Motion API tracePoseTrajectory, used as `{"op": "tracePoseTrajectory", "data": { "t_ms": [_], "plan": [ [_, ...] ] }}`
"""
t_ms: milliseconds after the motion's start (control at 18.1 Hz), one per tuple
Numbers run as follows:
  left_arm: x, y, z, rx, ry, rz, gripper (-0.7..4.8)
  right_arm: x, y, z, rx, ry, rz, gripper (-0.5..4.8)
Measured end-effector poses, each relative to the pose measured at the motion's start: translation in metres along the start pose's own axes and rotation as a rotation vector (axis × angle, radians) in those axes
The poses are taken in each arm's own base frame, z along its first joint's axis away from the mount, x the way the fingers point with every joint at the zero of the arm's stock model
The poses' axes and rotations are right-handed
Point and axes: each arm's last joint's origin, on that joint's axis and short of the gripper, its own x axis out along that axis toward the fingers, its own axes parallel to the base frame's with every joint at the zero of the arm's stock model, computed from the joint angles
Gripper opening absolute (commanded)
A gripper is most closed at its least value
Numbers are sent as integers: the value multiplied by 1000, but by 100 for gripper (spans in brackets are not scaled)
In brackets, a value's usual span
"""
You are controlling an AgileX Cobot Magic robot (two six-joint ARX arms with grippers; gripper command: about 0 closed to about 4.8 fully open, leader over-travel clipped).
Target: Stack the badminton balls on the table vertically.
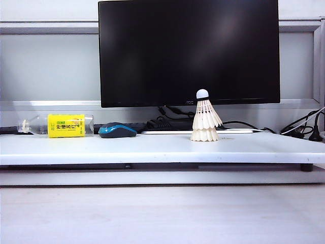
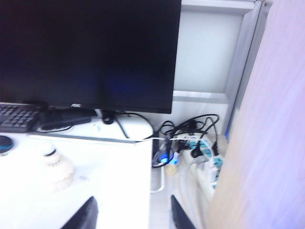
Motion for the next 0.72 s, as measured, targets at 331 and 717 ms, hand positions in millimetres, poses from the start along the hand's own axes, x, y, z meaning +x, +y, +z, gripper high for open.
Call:
{"op": "tracePoseTrajectory", "data": {
  "t_ms": [331,717],
  "plan": [
    [-98,36,-28,-29,-23,-30,174,5,13,-39,-7,29,332,197],
    [-102,23,-80,-11,336,-165,172,28,27,-78,-16,134,458,104]
  ]
}}
